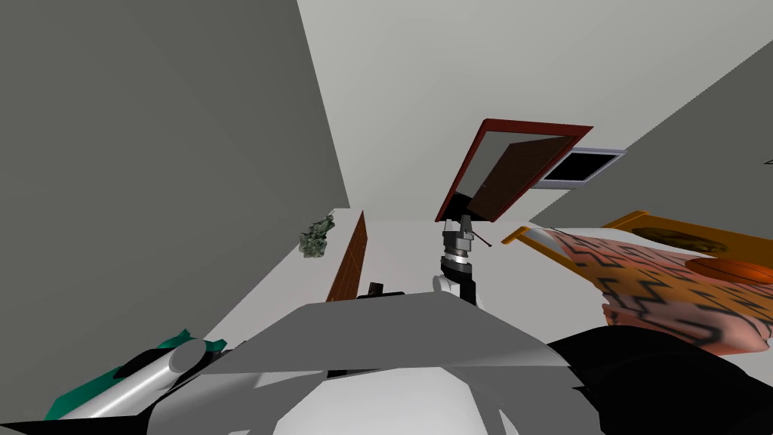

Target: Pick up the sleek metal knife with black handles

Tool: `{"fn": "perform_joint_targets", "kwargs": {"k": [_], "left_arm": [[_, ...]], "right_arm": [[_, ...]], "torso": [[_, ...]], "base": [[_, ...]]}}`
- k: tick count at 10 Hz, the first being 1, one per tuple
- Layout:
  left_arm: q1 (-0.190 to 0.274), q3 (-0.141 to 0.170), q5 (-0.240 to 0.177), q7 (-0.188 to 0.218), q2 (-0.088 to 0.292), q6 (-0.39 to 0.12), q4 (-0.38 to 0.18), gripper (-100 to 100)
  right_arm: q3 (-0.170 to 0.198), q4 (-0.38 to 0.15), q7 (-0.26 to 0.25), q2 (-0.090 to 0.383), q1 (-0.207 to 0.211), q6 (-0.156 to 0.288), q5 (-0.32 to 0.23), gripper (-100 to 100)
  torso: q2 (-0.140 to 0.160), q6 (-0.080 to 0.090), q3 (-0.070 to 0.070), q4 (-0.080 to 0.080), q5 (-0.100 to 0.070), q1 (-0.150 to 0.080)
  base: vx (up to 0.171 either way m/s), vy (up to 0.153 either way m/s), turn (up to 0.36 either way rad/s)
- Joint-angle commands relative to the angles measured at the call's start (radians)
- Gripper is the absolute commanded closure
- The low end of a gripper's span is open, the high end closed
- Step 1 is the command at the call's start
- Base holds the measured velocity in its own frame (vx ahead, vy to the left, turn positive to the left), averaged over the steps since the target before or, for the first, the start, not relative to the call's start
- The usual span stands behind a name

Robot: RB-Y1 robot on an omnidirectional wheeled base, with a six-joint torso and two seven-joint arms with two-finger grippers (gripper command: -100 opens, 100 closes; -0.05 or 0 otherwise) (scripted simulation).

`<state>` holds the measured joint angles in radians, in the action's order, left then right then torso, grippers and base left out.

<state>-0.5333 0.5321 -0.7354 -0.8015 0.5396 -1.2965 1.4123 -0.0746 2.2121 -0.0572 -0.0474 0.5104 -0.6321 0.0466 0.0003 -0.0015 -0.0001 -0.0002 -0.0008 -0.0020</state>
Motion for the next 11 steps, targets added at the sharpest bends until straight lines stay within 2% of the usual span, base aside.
{"fn": "perform_joint_targets", "kwargs": {"k": [1,4,5,6,9,10,11], "left_arm": [[0.000,0.000,0.000,0.000,0.000,0.000,0.000,100],[-0.001,0.000,0.000,-0.001,0.000,0.000,0.000,100],[-0.001,0.000,0.000,0.000,0.000,0.000,0.000,0],[-0.012,-0.006,-0.013,0.023,0.015,-0.017,0.029,100],[-0.034,-0.013,-0.033,0.061,0.038,-0.046,0.083,100],[-0.030,-0.012,-0.030,0.053,0.035,-0.040,0.073,100],[-0.031,-0.012,-0.031,0.056,0.035,-0.042,0.075,0]], "right_arm": [[0.000,0.000,0.000,0.000,0.000,0.000,0.000,0],[0.000,0.000,0.000,0.000,0.000,0.000,0.000,0],[0.000,0.000,0.000,0.000,0.000,0.000,0.000,0],[0.000,0.000,0.000,0.000,0.000,0.000,0.000,0],[0.000,0.000,0.000,0.000,0.000,0.000,0.000,0],[0.000,0.000,0.000,0.000,0.000,0.000,0.000,0],[0.000,0.000,0.000,0.000,0.000,0.000,0.000,0]], "torso": [[0.000,0.000,0.000,0.000,0.000,0.000],[0.000,0.000,0.000,0.000,0.000,0.000],[0.000,0.000,0.000,0.000,0.000,0.000],[0.000,0.000,0.000,0.000,0.000,0.000],[0.001,0.000,0.001,0.000,0.000,0.000],[0.001,0.000,0.001,0.000,0.000,0.000],[0.000,0.000,0.000,0.000,0.000,0.000]], "base": [[0.000,0.000,0.000],[-0.001,0.000,0.004],[0.000,0.000,0.000],[-0.007,0.000,0.014],[-0.011,0.001,0.009],[0.000,0.000,0.000],[0.000,0.000,0.000]]}}
